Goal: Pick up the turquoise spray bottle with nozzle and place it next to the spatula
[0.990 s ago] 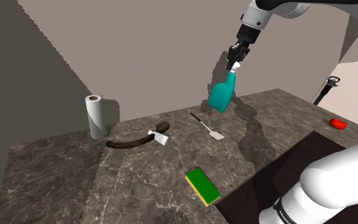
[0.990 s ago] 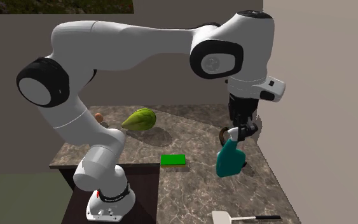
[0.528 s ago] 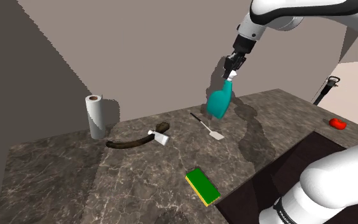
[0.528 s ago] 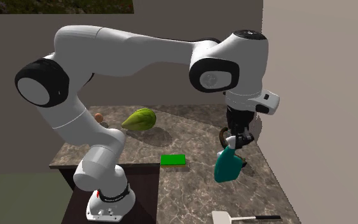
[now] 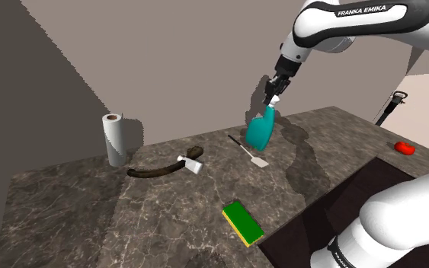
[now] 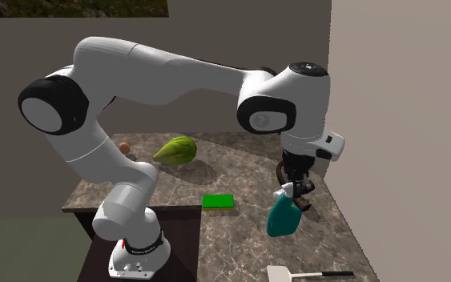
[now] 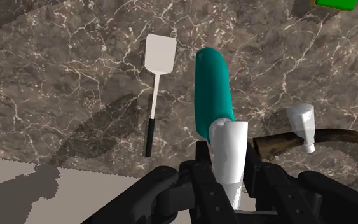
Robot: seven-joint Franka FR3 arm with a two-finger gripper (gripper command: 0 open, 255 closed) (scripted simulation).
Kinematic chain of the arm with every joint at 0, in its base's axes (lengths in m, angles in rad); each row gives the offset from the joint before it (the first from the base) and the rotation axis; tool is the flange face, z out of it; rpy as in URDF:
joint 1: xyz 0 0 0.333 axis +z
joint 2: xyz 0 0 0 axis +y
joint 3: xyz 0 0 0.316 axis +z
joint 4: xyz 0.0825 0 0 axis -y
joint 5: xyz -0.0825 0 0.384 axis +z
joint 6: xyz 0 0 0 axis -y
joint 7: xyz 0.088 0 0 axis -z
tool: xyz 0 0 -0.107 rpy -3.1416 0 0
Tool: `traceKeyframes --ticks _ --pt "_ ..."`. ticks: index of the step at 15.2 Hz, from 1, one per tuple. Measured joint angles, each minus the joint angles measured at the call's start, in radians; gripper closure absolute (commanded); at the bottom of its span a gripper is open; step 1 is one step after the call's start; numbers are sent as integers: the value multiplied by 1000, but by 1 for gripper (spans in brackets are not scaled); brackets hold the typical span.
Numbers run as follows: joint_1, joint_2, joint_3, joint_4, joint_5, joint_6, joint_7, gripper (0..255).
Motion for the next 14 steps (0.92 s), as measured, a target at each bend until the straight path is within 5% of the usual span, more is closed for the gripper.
traceKeyframes --ticks 14 --pt "1 35 2 -158 6 193 -14 255"
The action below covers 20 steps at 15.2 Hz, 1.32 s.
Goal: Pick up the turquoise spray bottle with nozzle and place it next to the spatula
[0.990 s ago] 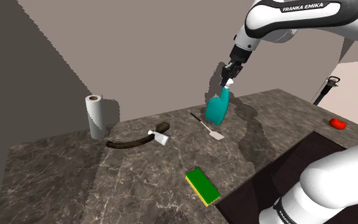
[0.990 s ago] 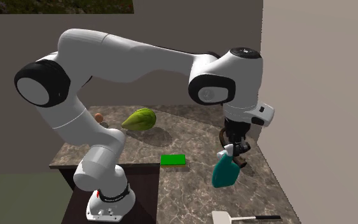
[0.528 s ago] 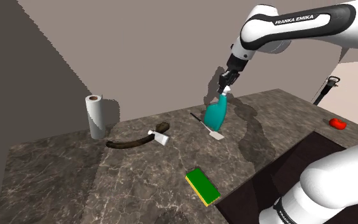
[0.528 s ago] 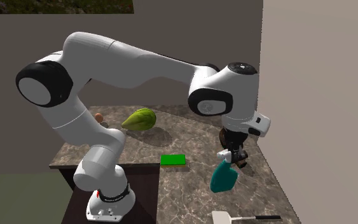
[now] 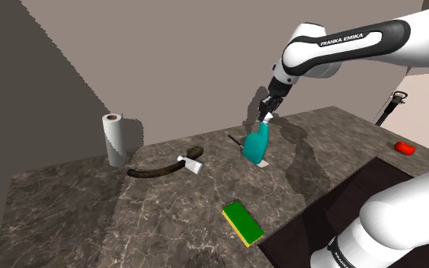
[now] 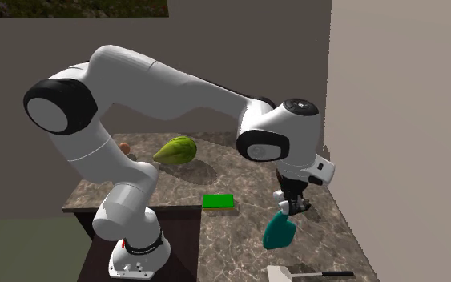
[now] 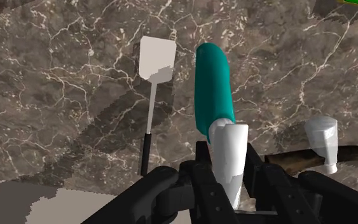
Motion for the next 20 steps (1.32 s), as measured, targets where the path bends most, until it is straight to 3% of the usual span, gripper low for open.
traceKeyframes --ticks 7,13,14,20 --pt "2 34 3 -67 4 100 -5 255" --pt "2 36 3 -73 5 110 -5 255" --pt "2 36 3 -73 5 110 -5 0" --pt "2 36 3 -73 5 110 -5 0"
